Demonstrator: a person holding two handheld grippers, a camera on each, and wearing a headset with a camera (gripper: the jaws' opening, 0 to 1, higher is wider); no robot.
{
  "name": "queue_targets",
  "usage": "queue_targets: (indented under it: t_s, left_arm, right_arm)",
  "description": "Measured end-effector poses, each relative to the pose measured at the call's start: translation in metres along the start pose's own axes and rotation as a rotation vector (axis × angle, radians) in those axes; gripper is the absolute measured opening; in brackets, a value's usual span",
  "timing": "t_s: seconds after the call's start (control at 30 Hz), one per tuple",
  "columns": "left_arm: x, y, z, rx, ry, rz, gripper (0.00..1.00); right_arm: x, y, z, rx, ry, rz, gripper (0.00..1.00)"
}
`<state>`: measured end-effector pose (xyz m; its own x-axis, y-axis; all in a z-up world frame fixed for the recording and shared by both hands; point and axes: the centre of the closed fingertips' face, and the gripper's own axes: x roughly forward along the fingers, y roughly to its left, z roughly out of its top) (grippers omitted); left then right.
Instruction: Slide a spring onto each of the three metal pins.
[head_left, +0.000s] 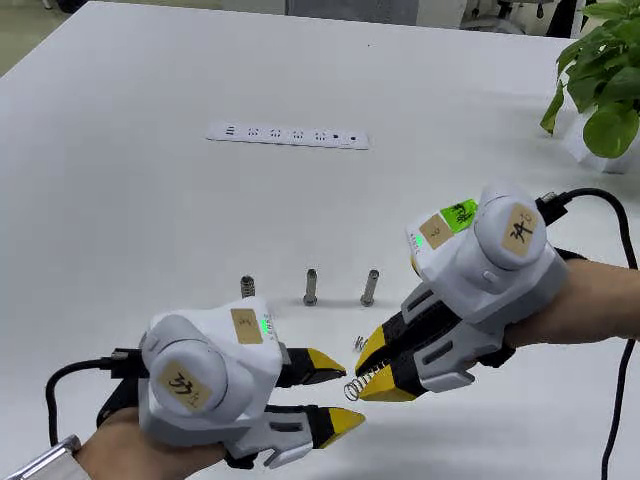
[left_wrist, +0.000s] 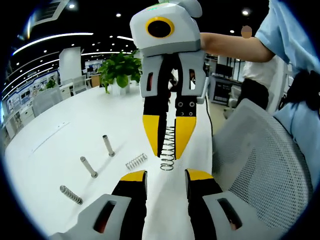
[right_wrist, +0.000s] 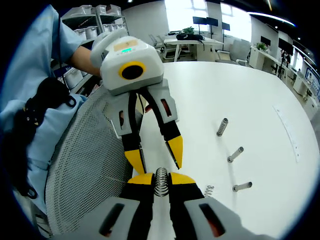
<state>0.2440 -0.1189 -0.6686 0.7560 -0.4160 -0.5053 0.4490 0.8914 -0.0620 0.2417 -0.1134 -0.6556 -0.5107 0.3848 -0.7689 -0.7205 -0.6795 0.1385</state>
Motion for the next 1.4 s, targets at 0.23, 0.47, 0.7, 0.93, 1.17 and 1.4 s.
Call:
queue_targets:
  t_s: [0.23,0.47,0.7,0.93,1.17,1.4]
  left_arm:
    - [-0.012,0.024,-0.016,-0.069,-0.025,0.085,0.51]
    - [-0.022,0.047,-0.018,-0.116,-0.059,0.184,0.73]
    - [-0.034,0.067,-0.021,-0.143,-0.087,0.27,0.89]
    - [-0.041,0.075,-0.029,-0.179,-0.087,0.319,1.0]
    - [-0.045,0.076,-0.035,-0.203,-0.089,0.343,1.0]
    - [-0.051,0.078,-0.04,-0.216,-0.083,0.356,1.0]
  right_arm:
    - [-0.001,-0.006,-0.004,-0.001,0.008,-0.026,0.12]
    - [-0.001,-0.006,-0.005,-0.001,0.01,-0.028,0.12]
    - [0.0,-0.008,-0.006,-0.005,0.013,-0.03,0.12]
    - [-0.001,-0.019,-0.005,-0.015,0.016,-0.061,0.12]
    - [-0.002,-0.028,-0.008,-0.026,0.039,-0.084,0.12]
    - [-0.004,-0.04,-0.009,-0.038,0.077,-0.104,0.12]
